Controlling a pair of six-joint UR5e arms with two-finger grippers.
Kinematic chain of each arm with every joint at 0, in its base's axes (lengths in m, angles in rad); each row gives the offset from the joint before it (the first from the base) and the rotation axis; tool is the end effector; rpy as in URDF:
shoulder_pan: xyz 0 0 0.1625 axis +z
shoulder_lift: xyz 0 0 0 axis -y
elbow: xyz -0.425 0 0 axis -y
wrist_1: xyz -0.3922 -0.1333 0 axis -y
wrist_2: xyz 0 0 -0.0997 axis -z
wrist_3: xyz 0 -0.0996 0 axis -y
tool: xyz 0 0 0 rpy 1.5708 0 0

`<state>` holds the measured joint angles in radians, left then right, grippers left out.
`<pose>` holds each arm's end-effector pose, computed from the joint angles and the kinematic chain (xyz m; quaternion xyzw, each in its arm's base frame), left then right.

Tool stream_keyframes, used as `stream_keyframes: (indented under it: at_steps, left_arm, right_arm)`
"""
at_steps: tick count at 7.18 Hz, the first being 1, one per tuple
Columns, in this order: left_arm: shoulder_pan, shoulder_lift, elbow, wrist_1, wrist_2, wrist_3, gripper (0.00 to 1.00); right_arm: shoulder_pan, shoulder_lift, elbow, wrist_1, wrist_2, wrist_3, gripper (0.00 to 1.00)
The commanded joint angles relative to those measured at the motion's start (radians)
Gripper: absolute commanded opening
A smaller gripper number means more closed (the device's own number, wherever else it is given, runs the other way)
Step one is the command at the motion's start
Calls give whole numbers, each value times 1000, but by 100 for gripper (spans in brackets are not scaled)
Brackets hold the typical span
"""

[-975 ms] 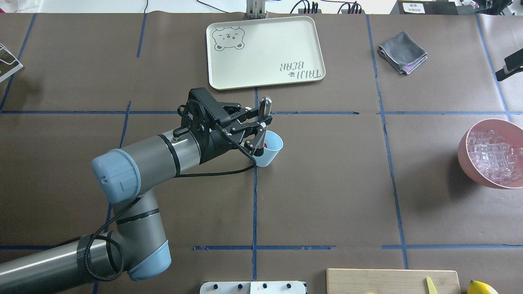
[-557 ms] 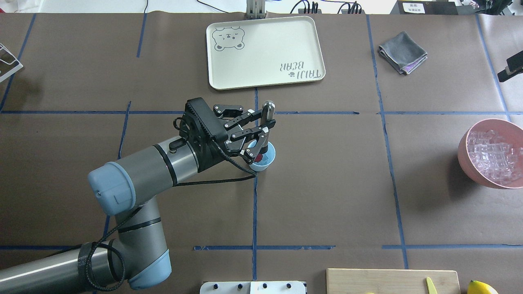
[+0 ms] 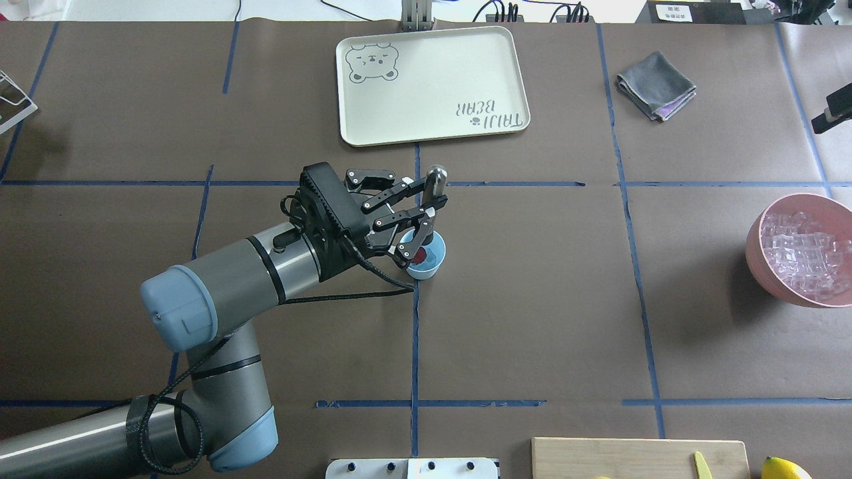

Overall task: Mash ice and strawberries in cup
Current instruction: 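Push the metal rod down into the cup repeatedly with the left gripper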

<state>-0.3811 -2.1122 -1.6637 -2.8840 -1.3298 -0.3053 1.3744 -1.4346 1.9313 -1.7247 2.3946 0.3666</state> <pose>0.4876 -0.3646 0.1660 0.6481 0.5086 0.1490 0.5470 -0.0422 -0.5209 0.4269 0.0406 -0.4224 0.0087 0.9055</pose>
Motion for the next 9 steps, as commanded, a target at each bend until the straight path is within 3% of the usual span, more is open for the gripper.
stream_keyframes:
  at_steps: [1,2,5,7,8,9]
  left_arm:
    - [7,0,62,-46,1,2,0]
    - [10,-2,103,-70,1,2,0]
    - [13,-5,93,-74,0,3,0]
    - [1,0,-22,-43,-2,0,0]
    - [-8,20,-27,0,9,-1,0]
    - [-13,53,-36,3,76,-1,0]
  right_arm:
    - [0,-3,0,-1,0,0,100]
    - [0,-3,0,-1,0,0,100]
    - [0,-12,0,4,0,0,100]
    - [0,-12,0,4,0,0,100]
    - [0,-15,0,5,0,0,100]
    - [0,-21,3,5,2,0,100]
